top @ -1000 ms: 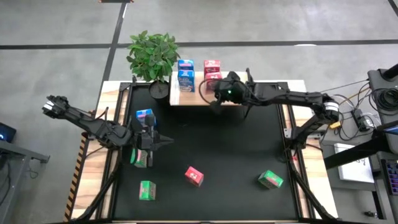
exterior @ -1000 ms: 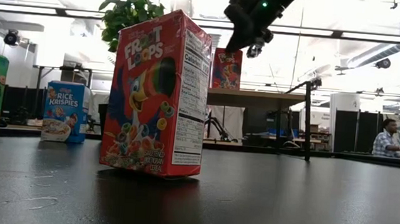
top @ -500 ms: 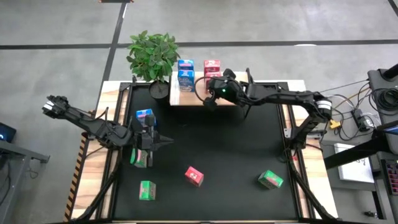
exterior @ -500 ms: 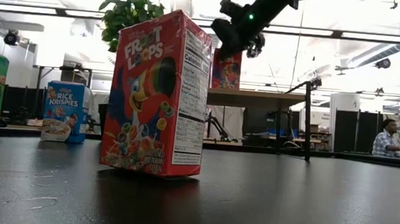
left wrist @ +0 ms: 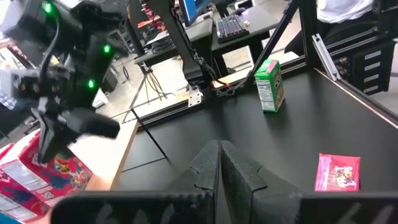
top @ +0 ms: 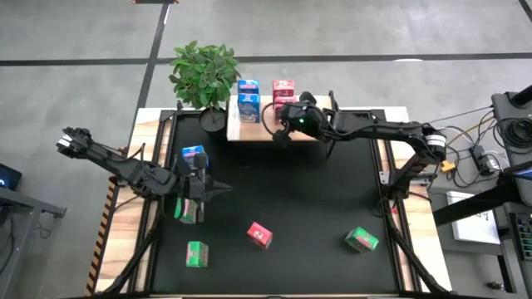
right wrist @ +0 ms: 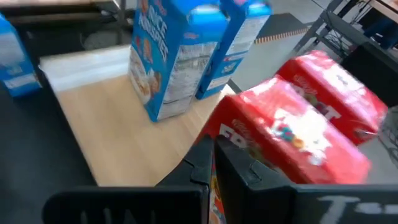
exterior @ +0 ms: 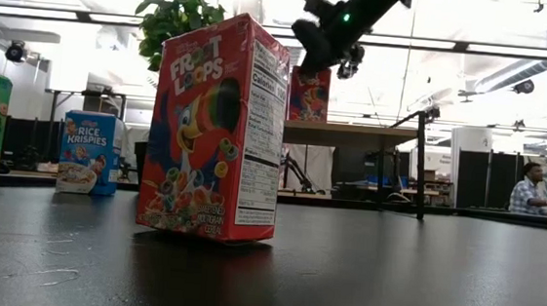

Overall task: Stack cereal on shelf
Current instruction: Put the right red cereal box aligned with the other red cereal box on the shelf, then put the top green cereal box on the shelf

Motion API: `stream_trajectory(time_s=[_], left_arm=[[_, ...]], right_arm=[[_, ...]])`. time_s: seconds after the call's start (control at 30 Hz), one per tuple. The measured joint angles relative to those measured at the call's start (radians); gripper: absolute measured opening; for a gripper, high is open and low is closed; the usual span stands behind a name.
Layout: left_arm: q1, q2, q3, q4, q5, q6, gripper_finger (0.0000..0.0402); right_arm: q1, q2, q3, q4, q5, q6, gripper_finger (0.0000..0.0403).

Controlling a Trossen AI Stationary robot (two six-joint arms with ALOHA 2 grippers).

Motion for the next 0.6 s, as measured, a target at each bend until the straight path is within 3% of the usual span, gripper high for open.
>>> stream_trajectory(time_s=[0.1,0.27,0.37,0.47,0.6], left_arm=[[0.0,0.0,0.0,-0.019,0.0,-0.037,0.0],[-0.004,0.002,-0.001,-0.058,0.002,-0.102,0.0],[-0.004,0.002,-0.001,-0.084,0.002,-0.188,0.0],[-0.004,0.001,0.006,-0.134,-0.005,-0.362,0.0],[0.0,0.006,0.085,-0.473,-0.074,-0.716,0.0]], right_arm=[[0.017,-0.05,0.0,-0.034,-0.013,0.043,0.0009],[0.017,-0.15,0.0,-0.141,-0.187,0.124,0.0009],[0.05,-0.214,-0.006,-0.183,-0.204,0.109,0.0009],[0.102,-0.267,-0.061,-0.153,-0.203,0.091,0.0009],[0.193,-0.319,-0.192,-0.027,-0.203,0.059,0.0009]])
